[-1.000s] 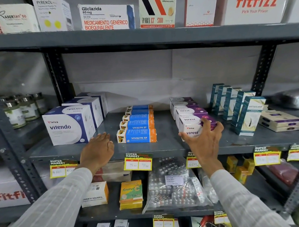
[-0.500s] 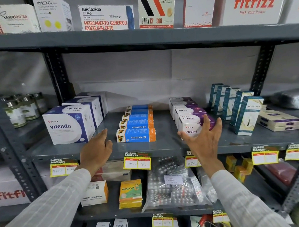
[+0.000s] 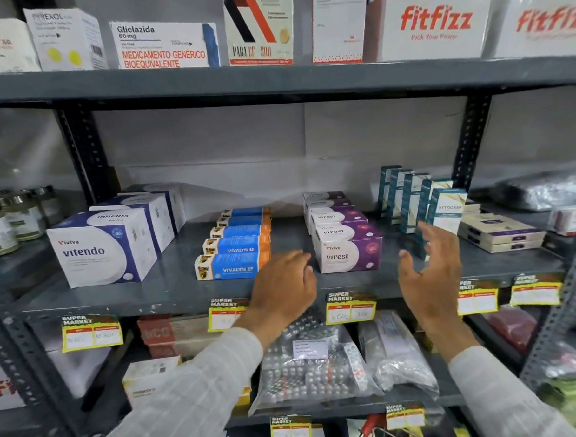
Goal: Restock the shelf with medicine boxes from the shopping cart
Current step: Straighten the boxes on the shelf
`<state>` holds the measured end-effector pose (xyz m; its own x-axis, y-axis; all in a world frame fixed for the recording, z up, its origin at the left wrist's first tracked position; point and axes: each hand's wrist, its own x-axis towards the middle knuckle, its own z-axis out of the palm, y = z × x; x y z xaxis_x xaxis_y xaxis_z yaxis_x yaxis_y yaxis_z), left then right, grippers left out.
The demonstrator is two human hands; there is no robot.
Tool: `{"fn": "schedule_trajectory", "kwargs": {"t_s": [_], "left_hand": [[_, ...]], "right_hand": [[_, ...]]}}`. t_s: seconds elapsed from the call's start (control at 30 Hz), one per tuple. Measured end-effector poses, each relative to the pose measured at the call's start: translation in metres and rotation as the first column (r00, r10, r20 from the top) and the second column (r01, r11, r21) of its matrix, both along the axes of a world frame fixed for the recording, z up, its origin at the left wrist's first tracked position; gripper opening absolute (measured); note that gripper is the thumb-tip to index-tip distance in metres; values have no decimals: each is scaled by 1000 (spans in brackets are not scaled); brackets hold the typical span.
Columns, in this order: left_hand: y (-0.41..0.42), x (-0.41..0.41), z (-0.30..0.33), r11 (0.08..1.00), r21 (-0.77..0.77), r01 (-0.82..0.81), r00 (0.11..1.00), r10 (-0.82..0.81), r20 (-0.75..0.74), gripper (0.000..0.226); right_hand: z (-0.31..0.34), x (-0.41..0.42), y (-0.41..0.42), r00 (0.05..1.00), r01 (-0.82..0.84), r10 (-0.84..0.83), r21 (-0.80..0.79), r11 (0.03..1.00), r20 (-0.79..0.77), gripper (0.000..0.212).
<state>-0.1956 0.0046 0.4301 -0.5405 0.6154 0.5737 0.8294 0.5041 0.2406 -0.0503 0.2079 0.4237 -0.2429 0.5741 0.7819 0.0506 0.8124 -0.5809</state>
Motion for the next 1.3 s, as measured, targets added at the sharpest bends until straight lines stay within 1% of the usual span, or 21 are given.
{"fn": "schedule_trajectory", "kwargs": {"t_s": [0.1, 0.13, 0.2, 0.27, 0.33, 0.4, 0.43, 0.5, 0.57, 0.67, 0.8, 1.07, 1.3], "left_hand": [[15, 0, -15, 993, -111, -40, 999, 38, -17, 37], [17, -1, -21, 991, -124, -53, 999, 51, -20, 38], [21, -5, -33, 988, -141, -69, 997, 64, -37, 43], [23, -7, -42, 983, -162, -83, 996, 76, -53, 52], [24, -11, -46, 975, -203, -93, 995, 86, -43, 60], [25, -14, -48, 971, -218, -93, 995, 86, -42, 64], [25, -14, -48, 972, -216, -92, 995, 83, -48, 65], [24, -13, -49, 971, -223, -89, 995, 78, -58, 67], [24, -13, -48, 969, -229, -93, 995, 82, -57, 69], [25, -13, -48, 964, -246, -103, 994, 92, -55, 68], [25, -12, -48, 964, -244, -102, 995, 96, -36, 67], [24, -10, -47, 960, -257, -109, 994, 109, -13, 67], [24, -8, -45, 962, -252, -101, 995, 103, -6, 69]], "right_hand": [[-9, 12, 24, 996, 86, -85, -69, 994, 9, 54], [-11, 15, 32, 992, 123, -120, -99, 988, 33, 54], [-10, 15, 48, 978, 183, -164, -154, 971, 132, 59], [-3, 11, 63, 967, 199, -155, -224, 954, 200, 71], [7, 3, 75, 967, 212, -156, -293, 932, 203, 87], [11, -2, 85, 965, 219, -153, -336, 916, 211, 95], [11, -4, 89, 965, 216, -143, -351, 911, 221, 94], [8, -6, 95, 965, 202, -120, -372, 906, 233, 81], [6, -5, 100, 960, 208, -120, -354, 912, 255, 69], [9, 0, 107, 941, 239, -142, -310, 920, 307, 63], [11, 8, 115, 922, 245, -147, -244, 938, 358, 65], [12, 14, 113, 903, 256, -162, -195, 947, 397, 66], [15, 18, 109, 910, 246, -141, -232, 941, 389, 71]]}}
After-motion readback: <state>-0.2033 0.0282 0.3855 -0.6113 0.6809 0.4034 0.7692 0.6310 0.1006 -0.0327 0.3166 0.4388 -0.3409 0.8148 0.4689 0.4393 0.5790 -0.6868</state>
